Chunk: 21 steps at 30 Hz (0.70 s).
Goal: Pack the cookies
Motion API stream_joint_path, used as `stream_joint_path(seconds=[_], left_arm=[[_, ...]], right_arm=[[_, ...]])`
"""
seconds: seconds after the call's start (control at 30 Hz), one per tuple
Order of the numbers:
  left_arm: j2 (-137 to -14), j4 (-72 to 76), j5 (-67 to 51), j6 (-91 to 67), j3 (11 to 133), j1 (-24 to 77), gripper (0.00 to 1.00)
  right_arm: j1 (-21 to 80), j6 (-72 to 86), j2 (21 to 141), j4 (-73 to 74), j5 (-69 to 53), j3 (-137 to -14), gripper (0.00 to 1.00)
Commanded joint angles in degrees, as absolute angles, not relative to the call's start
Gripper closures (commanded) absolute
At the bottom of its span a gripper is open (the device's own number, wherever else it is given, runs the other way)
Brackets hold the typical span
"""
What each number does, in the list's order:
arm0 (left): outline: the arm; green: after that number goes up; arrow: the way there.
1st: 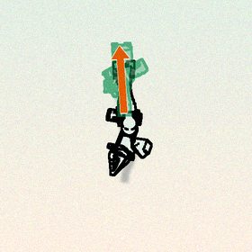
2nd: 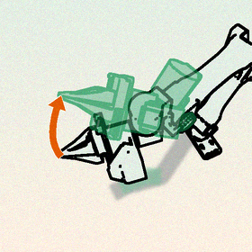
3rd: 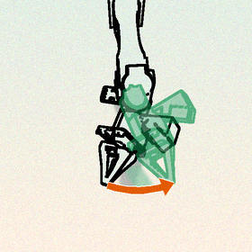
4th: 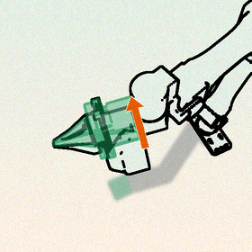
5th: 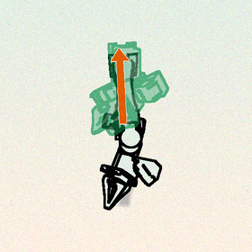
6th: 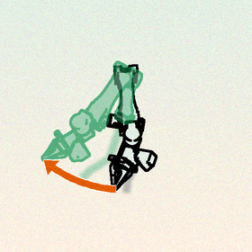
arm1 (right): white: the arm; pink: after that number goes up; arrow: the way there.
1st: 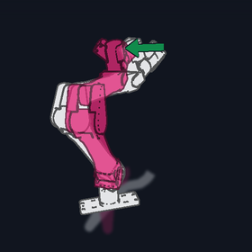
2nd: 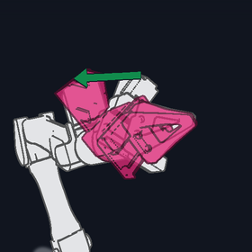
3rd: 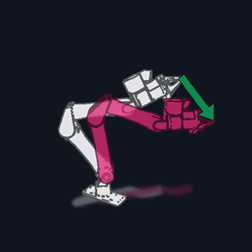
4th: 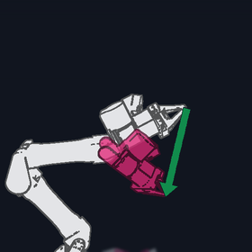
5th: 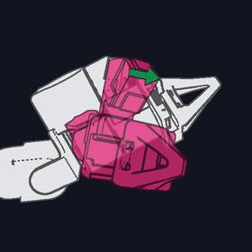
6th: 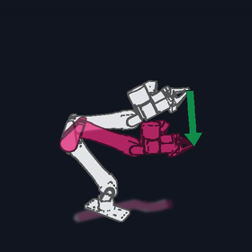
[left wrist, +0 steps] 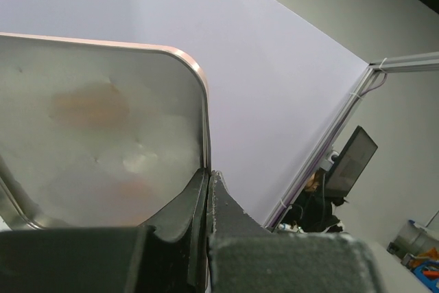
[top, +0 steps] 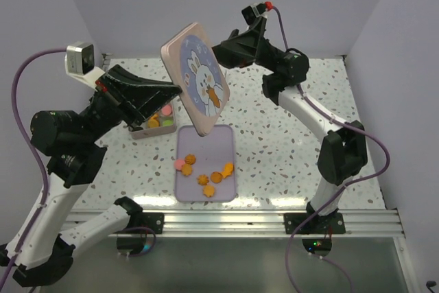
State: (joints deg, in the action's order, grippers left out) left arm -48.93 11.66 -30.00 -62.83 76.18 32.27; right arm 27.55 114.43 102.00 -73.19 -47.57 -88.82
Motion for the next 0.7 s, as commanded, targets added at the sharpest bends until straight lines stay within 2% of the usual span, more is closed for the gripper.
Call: stream_joint_path(seconds=[0.0,0.2,0.43,0.47,0.5,0.57,0.6,0.67], left_arm=[[-48.87,17.58,-29.00,-63.72,76.03,32.17,1.00],[-48.78,17.23,-28.04,-63.46,76.11,32.17,1.00],[-50.45,12.93,-26.11,-61.35,78.66,32.17,1.00],[-50.62,9.44,-25.32,-60.39,79.36,32.17,1.00],[-50.97,7.23,-22.96,-59.77,80.58,32.08,0.96],[-51.06,1.27,-20.49,-58.63,81.38,32.17,0.86],[-50.63,0.10,-18.48,-58.36,81.47,32.08,0.68],[-50.36,-6.66,-16.01,-57.57,81.65,32.08,0.51]], right_arm=[[28.91,136.94,99.32,-92.64,-48.77,-91.41,0.30],[30.58,136.93,96.42,-92.64,-49.13,-90.00,0.49],[31.55,136.32,93.87,-92.64,-48.69,-87.80,0.84],[31.47,136.32,93.78,-92.64,-48.78,-87.54,0.94],[31.55,136.32,93.43,-92.55,-48.69,-87.28,0.99],[31.46,136.41,93.34,-92.55,-48.08,-86.75,1.00],[31.46,136.41,93.43,-92.55,-47.82,-86.57,1.00],[31.46,136.58,93.69,-92.46,-47.11,-86.48,1.00]])
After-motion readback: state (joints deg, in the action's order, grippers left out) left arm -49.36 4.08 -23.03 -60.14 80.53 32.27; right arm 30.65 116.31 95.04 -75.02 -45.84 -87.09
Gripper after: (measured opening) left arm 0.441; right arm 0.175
